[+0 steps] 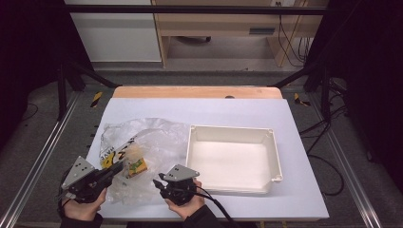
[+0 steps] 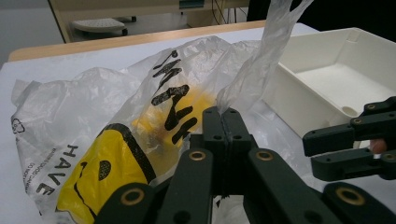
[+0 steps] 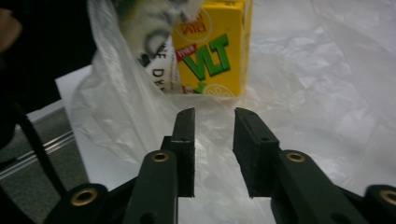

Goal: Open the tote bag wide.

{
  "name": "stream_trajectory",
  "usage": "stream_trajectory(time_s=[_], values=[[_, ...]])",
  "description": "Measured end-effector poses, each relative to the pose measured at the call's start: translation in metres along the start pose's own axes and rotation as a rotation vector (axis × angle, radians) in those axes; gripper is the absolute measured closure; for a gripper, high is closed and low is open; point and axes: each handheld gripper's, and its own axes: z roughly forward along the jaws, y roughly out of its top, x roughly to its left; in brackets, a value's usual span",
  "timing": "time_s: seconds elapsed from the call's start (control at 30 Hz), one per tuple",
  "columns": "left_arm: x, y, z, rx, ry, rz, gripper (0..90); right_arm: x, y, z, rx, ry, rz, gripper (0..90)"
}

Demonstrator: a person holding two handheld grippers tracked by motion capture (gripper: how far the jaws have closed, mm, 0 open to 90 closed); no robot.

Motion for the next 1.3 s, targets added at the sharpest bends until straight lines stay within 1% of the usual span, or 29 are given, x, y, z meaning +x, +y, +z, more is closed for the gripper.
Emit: stream_trajectory(time_s=[0.07, 0.23, 0.3, 0.33, 0.4, 0.43, 0.47, 0.5, 0.57, 0.6, 0.63, 0.67, 0.7, 0.77, 0.8, 0.83, 0.87, 0.9, 0.93, 0.97, 1.0, 1.07, 1.1, 1.13, 1.2, 1.23, 1.27, 1.3], values=[[0.000, 0.000, 0.000, 0.001, 0.001, 0.002, 89.9, 0.002, 0.002, -0.002, -0.010, 0.031, -0.005, 65.4], [0.000, 0.000, 0.001, -0.002, 0.008, -0.002, 89.9, 0.009, -0.002, 0.000, 0.005, 0.091, -0.016, 56.3], [0.001, 0.000, 0.001, -0.002, 0.009, -0.002, 89.8, 0.013, -0.005, 0.003, 0.012, 0.101, -0.028, 55.0], [0.001, 0.001, 0.001, -0.002, 0.012, 0.001, 89.8, 0.014, -0.006, 0.005, 0.025, 0.107, -0.035, 54.5], [0.001, 0.001, 0.001, -0.001, 0.012, 0.003, 89.7, 0.017, -0.010, 0.010, 0.047, 0.110, -0.056, 55.2], [0.001, 0.001, 0.001, -0.001, 0.012, 0.003, 89.7, 0.017, -0.010, 0.010, 0.047, 0.110, -0.056, 55.2], [0.001, 0.001, 0.001, -0.003, 0.014, 0.005, 89.7, 0.018, -0.012, 0.013, 0.064, 0.109, -0.063, 58.7], [0.001, 0.001, 0.001, -0.003, 0.011, 0.007, 89.5, 0.018, -0.014, 0.017, 0.082, 0.100, -0.070, 64.5], [0.001, 0.002, 0.002, -0.004, 0.010, 0.010, 87.3, 0.017, -0.018, 0.020, 0.096, 0.096, -0.070, 78.4], [0.001, 0.002, 0.003, 0.001, -0.001, 0.009, 82.5, 0.016, -0.019, 0.022, 0.103, 0.101, -0.069, 88.6], [0.001, 0.002, 0.003, 0.001, -0.001, 0.009, 79.4, 0.016, -0.019, 0.022, 0.103, 0.101, -0.069, 88.6], [0.000, 0.003, 0.004, -0.004, 0.000, 0.012, 79.4, 0.016, -0.019, 0.022, 0.106, 0.100, -0.070, 90.0], [-0.002, 0.005, 0.005, -0.010, -0.004, 0.030, 70.8, 0.016, -0.017, 0.022, 0.099, 0.098, -0.069, 90.0], [-0.004, 0.009, 0.006, -0.018, -0.003, 0.050, 62.8, 0.016, -0.015, 0.021, 0.091, 0.096, -0.067, 90.0], [-0.004, 0.009, 0.006, -0.018, -0.003, 0.050, 57.2, 0.016, -0.014, 0.020, 0.088, 0.096, -0.068, 90.0], [-0.005, 0.011, 0.007, -0.016, -0.011, 0.057, 54.2, 0.017, -0.014, 0.020, 0.087, 0.096, -0.071, 90.0], [-0.008, 0.017, 0.009, -0.013, -0.021, 0.076, 52.0, 0.018, -0.013, 0.021, 0.090, 0.101, -0.076, 90.0], [-0.008, 0.017, 0.009, -0.013, -0.021, 0.076, 49.3, 0.018, -0.013, 0.021, 0.090, 0.101, -0.076, 90.0], [-0.010, 0.024, 0.012, -0.005, -0.020, 0.092, 48.1, 0.019, -0.012, 0.022, 0.091, 0.101, -0.084, 90.0], [-0.010, 0.027, 0.014, -0.007, -0.017, 0.098, 48.0, 0.020, -0.012, 0.022, 0.091, 0.103, -0.083, 90.0], [-0.010, 0.027, 0.014, -0.007, -0.017, 0.098, 47.9, 0.020, -0.012, 0.022, 0.091, 0.103, -0.083, 90.0], [-0.010, 0.033, 0.018, 0.012, -0.023, 0.114, 48.7, 0.021, -0.011, 0.023, 0.091, 0.104, -0.087, 90.0], [-0.010, 0.036, 0.020, 0.020, -0.021, 0.123, 50.9, 0.021, -0.011, 0.023, 0.092, 0.104, -0.089, 90.0], [-0.007, 0.039, 0.024, 0.038, -0.023, 0.123, 57.7, 0.021, -0.011, 0.023, 0.094, 0.105, -0.091, 90.0], [-0.005, 0.041, 0.025, 0.044, -0.026, 0.115, 67.6, 0.021, -0.010, 0.023, 0.092, 0.105, -0.092, 90.0], [-0.003, 0.042, 0.025, 0.048, -0.021, 0.119, 67.6, 0.021, -0.010, 0.023, 0.092, 0.105, -0.092, 90.0], [0.000, 0.043, 0.025, 0.051, -0.015, 0.115, 77.7, 0.021, -0.010, 0.024, 0.091, 0.107, -0.086, 90.0], [0.002, 0.043, 0.023, 0.048, -0.007, 0.113, 81.7, 0.021, -0.010, 0.024, 0.089, 0.107, -0.086, 90.0]])
